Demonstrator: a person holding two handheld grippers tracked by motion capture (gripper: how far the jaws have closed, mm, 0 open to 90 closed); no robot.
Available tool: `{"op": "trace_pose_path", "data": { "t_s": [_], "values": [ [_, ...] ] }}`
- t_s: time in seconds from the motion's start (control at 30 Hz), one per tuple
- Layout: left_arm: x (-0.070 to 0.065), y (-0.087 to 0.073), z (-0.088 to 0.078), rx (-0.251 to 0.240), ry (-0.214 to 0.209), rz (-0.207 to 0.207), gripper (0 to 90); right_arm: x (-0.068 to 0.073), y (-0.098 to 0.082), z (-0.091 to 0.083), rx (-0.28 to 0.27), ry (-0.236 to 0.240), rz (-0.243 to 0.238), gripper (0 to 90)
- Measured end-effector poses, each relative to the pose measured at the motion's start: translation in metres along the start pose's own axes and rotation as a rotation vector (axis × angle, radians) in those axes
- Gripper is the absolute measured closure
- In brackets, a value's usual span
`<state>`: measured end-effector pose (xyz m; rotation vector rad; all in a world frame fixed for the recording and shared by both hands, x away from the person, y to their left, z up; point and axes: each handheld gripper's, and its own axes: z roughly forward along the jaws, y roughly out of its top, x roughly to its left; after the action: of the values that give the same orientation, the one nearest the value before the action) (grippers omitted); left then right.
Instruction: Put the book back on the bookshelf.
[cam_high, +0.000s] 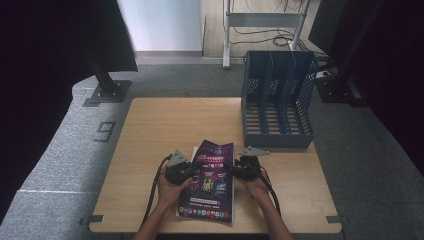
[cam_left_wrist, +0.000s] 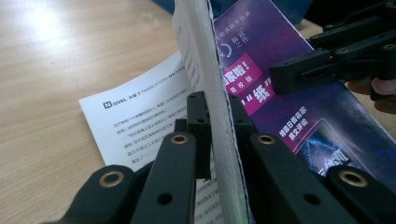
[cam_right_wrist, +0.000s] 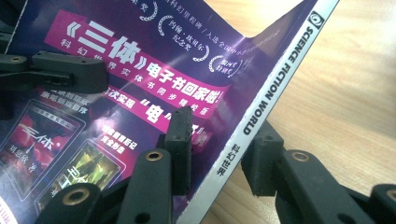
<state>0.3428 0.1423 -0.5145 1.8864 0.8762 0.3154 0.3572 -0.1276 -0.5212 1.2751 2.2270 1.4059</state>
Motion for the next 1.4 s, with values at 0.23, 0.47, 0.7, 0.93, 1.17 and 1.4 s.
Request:
{"op": "trace_pose_path", "data": {
  "t_s": [0.23,0.47,0.7,0.93,1.17,1.4],
  "values": [
    [-0.003,0.010,-0.016,-0.062,-0.020,0.011,84.0,0.011,0.009,-0.019,-0.082,0.006,-0.040,68.9],
    [-0.007,0.017,-0.026,-0.112,-0.032,0.027,84.2,0.022,0.017,-0.037,-0.157,0.014,-0.095,70.9],
    [-0.011,0.020,-0.031,-0.144,-0.024,0.048,84.6,0.027,0.018,-0.044,-0.199,0.007,-0.121,71.5],
    [-0.015,0.031,-0.041,-0.184,-0.023,0.093,84.6,0.036,0.024,-0.059,-0.264,0.008,-0.171,73.1],
    [-0.017,0.053,-0.046,-0.190,-0.004,0.148,84.8,0.041,0.032,-0.066,-0.329,-0.010,-0.191,74.6],
    [-0.016,0.077,-0.052,-0.240,0.019,0.196,84.8,0.042,0.049,-0.072,-0.410,-0.030,-0.220,77.1]
  ]
}}
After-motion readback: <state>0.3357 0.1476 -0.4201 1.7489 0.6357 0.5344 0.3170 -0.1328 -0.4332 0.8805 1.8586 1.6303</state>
